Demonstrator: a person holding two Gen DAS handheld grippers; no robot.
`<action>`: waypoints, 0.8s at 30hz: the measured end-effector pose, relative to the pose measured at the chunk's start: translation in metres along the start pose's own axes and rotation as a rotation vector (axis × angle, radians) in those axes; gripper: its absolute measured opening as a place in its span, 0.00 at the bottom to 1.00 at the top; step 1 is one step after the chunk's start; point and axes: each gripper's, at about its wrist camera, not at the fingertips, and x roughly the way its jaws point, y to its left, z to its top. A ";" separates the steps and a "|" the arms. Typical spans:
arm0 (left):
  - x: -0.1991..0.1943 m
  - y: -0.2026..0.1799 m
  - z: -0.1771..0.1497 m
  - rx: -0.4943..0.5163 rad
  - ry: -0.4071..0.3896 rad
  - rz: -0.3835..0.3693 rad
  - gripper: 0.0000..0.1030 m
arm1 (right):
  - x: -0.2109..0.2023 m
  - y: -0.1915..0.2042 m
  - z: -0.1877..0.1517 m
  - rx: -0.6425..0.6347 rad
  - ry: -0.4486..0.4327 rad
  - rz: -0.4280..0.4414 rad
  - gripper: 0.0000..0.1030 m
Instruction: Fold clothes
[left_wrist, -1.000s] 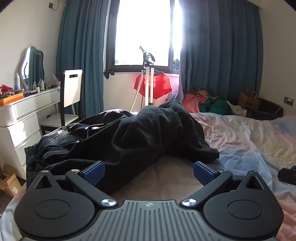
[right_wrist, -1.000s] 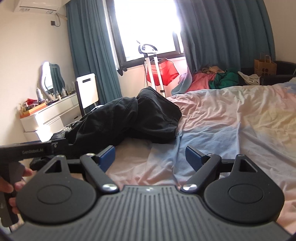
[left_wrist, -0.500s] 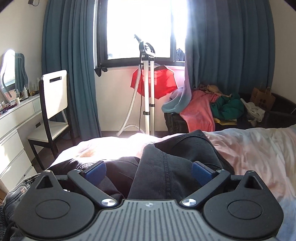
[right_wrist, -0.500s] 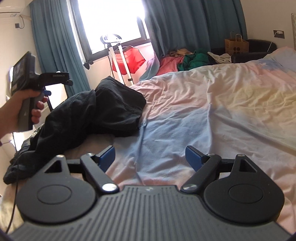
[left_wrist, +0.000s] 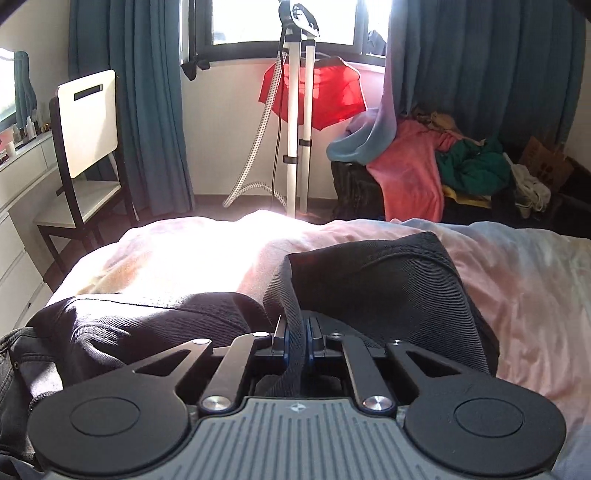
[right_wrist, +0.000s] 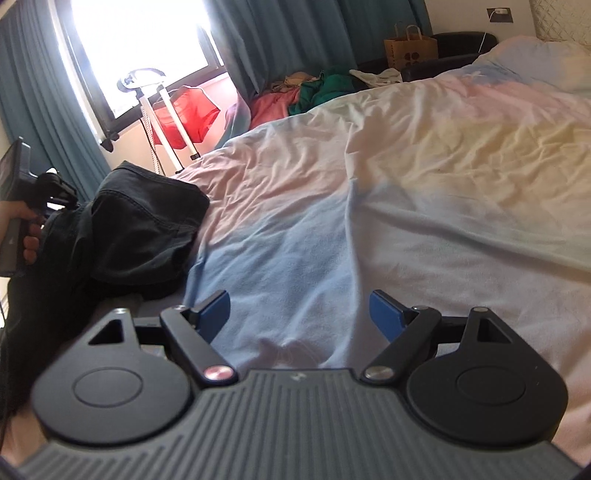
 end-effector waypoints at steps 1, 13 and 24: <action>-0.015 -0.002 -0.004 0.001 -0.034 -0.004 0.04 | -0.003 0.002 -0.001 -0.013 -0.006 0.007 0.82; -0.264 -0.041 -0.158 0.120 -0.396 -0.178 0.04 | -0.081 0.026 -0.006 -0.153 -0.189 0.002 0.82; -0.309 -0.023 -0.317 -0.053 -0.193 -0.217 0.03 | -0.127 0.040 -0.036 -0.113 -0.032 0.308 0.82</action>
